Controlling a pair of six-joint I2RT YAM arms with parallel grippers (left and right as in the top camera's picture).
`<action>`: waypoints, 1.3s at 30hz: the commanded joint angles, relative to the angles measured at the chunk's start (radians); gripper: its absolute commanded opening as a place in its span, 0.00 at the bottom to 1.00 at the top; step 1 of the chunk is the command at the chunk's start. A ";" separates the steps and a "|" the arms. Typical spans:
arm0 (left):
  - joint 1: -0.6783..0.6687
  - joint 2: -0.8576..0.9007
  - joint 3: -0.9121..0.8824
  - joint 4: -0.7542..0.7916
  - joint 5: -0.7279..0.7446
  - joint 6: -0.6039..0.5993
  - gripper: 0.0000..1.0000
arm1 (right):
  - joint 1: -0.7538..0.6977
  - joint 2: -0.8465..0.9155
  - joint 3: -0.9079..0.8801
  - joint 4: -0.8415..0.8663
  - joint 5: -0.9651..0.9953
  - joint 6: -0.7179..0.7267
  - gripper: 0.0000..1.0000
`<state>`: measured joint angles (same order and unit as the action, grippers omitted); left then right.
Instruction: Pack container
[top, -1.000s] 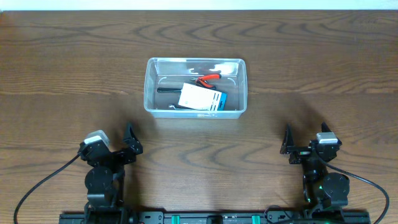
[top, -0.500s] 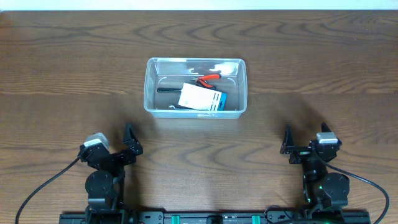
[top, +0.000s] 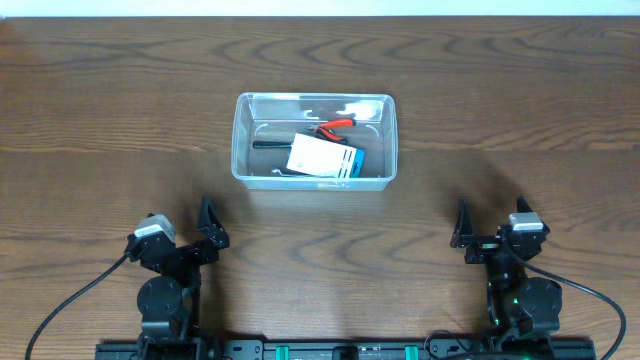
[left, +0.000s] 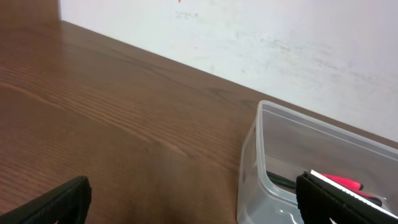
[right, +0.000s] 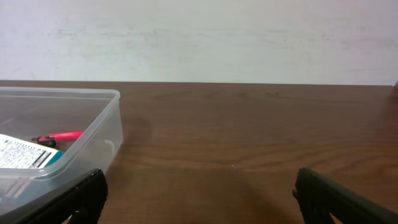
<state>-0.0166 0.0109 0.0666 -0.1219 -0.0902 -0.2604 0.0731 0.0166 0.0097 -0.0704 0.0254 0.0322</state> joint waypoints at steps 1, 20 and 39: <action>0.004 -0.009 -0.033 0.001 -0.014 0.032 0.98 | -0.002 -0.010 -0.004 -0.001 -0.004 -0.018 0.99; 0.004 -0.008 -0.063 0.071 0.195 0.346 0.98 | -0.002 -0.010 -0.004 0.000 -0.004 -0.018 0.99; 0.004 -0.006 -0.063 0.064 0.195 0.346 0.98 | -0.002 -0.010 -0.004 0.000 -0.004 -0.018 0.99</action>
<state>-0.0166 0.0101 0.0284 -0.0402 0.0799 0.0765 0.0731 0.0166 0.0097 -0.0700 0.0250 0.0322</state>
